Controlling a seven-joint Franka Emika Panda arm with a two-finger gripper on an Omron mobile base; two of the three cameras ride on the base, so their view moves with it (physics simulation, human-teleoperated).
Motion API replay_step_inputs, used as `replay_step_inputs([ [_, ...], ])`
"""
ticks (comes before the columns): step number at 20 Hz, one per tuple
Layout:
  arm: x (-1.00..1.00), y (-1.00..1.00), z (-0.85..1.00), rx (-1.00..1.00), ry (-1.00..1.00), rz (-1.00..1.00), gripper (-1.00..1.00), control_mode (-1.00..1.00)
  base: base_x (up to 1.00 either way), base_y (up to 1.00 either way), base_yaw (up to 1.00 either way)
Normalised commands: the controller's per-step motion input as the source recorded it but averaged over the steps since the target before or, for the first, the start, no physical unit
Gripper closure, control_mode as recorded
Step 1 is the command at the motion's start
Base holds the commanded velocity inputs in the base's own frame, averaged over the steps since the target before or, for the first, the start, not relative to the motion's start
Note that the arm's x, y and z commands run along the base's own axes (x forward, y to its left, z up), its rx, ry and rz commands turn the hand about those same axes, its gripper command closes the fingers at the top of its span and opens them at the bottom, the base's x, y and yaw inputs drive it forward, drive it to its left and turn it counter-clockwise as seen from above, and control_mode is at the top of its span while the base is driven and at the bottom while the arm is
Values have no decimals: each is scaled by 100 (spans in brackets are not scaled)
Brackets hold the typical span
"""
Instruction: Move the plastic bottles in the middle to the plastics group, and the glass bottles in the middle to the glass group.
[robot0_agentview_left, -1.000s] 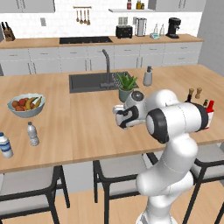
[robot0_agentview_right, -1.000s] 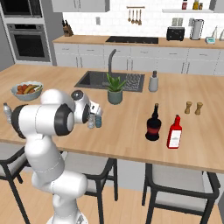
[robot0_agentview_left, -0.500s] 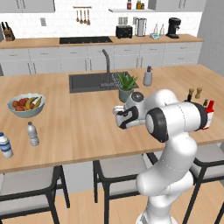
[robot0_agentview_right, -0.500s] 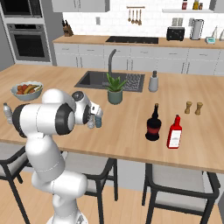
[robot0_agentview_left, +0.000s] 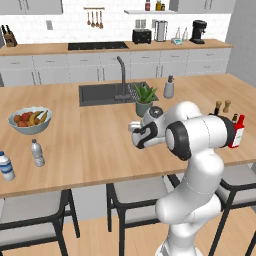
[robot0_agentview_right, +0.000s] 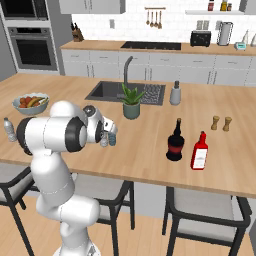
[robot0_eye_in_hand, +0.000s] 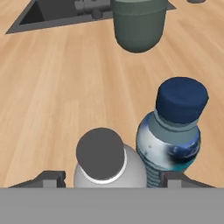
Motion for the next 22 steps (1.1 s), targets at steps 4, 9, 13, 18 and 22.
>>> replay_step_inputs([
  [4, 0, 0, 0, 0, 0, 0, 100, -100, 0, 0, 0],
  [9, -8, 0, 0, 0, 0, 0, 100, -100, 0, 0, 0],
  [13, -38, 5, 13, 0, 0, 1, 100, -100, 0, 0, 0],
  [18, -49, 48, 21, 0, 0, 14, 100, -100, 0, 0, 0],
  [22, -36, 66, 25, 0, 0, 19, 100, -100, 0, 0, 0],
])
